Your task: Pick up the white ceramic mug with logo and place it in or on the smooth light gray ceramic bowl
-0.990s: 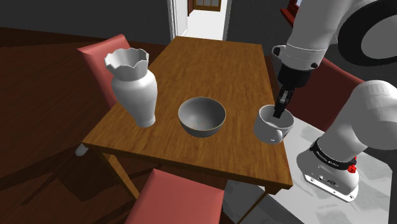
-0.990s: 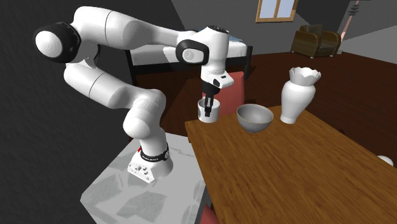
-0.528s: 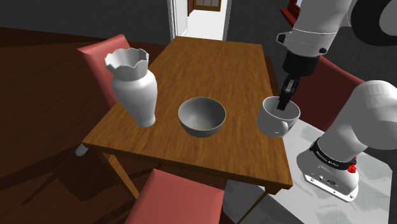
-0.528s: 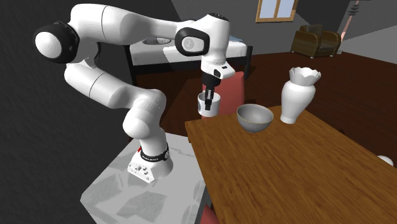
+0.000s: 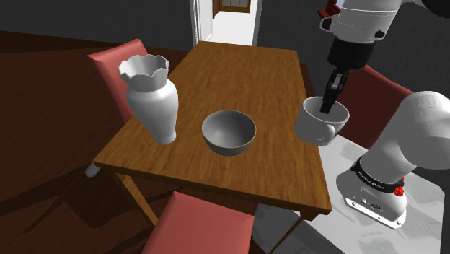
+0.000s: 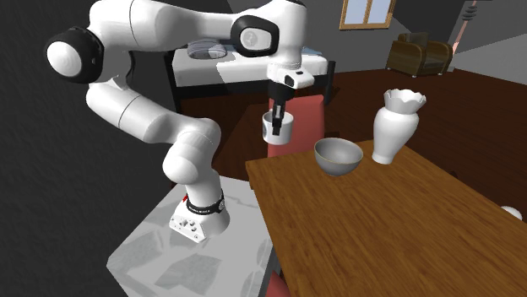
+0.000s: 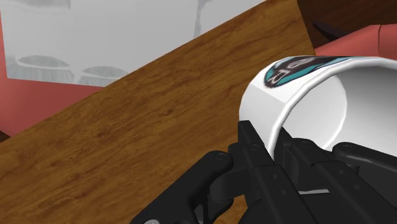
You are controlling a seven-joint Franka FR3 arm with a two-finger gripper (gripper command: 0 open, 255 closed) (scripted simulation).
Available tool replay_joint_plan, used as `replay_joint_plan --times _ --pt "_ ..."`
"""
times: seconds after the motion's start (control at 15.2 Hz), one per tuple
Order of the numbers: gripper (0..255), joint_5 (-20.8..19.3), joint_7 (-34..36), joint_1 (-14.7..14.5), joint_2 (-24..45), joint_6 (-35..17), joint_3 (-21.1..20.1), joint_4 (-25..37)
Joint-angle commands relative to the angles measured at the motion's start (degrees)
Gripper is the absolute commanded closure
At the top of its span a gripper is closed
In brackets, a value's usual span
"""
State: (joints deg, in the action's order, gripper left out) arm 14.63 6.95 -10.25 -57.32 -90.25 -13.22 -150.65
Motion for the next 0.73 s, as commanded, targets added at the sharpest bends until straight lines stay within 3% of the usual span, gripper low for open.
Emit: replay_joint_plan --times 0.0,0.66 --pt "255 0.08 0.27 0.39 2.83 -0.73 -0.51 2.18" --pt "255 -1.44 3.33 4.42 28.19 -8.79 -5.88 20.18"
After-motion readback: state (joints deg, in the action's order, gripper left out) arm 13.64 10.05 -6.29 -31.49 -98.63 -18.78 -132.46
